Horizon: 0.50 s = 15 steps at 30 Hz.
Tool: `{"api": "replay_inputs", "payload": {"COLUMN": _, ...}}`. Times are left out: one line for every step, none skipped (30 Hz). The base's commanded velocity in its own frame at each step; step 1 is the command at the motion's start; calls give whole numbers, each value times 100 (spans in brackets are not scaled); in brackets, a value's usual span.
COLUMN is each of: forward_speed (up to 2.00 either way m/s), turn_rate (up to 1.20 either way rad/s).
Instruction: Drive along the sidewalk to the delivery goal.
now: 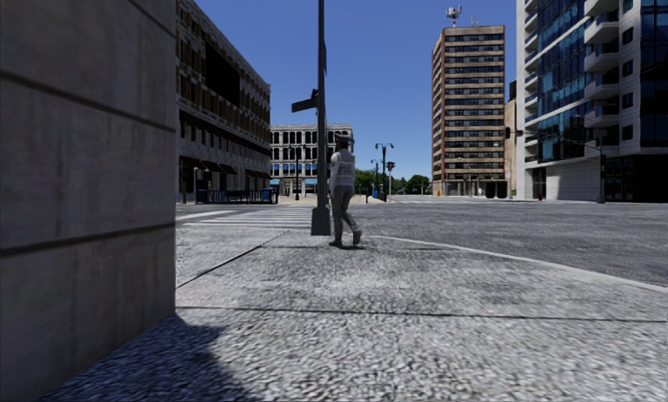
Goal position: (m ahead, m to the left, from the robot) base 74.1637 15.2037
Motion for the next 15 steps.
{"api": "replay_inputs", "payload": {"forward_speed": 180, "turn_rate": 14}}
{"api": "replay_inputs", "payload": {"forward_speed": 180, "turn_rate": 14}}
{"api": "replay_inputs", "payload": {"forward_speed": 180, "turn_rate": 14}}
{"api": "replay_inputs", "payload": {"forward_speed": 180, "turn_rate": 14}}
{"api": "replay_inputs", "payload": {"forward_speed": 180, "turn_rate": 15}}
{"api": "replay_inputs", "payload": {"forward_speed": 180, "turn_rate": 15}}
{"api": "replay_inputs", "payload": {"forward_speed": 180, "turn_rate": 16}}
{"api": "replay_inputs", "payload": {"forward_speed": 180, "turn_rate": 19}}
{"api": "replay_inputs", "payload": {"forward_speed": 180, "turn_rate": 19}}
{"api": "replay_inputs", "payload": {"forward_speed": 180, "turn_rate": 23}}
{"api": "replay_inputs", "payload": {"forward_speed": 180, "turn_rate": 31}}
{"api": "replay_inputs", "payload": {"forward_speed": 180, "turn_rate": 36}}
{"api": "replay_inputs", "payload": {"forward_speed": 180, "turn_rate": 36}}
{"api": "replay_inputs", "payload": {"forward_speed": 180, "turn_rate": 37}}
{"api": "replay_inputs", "payload": {"forward_speed": 180, "turn_rate": 38}}
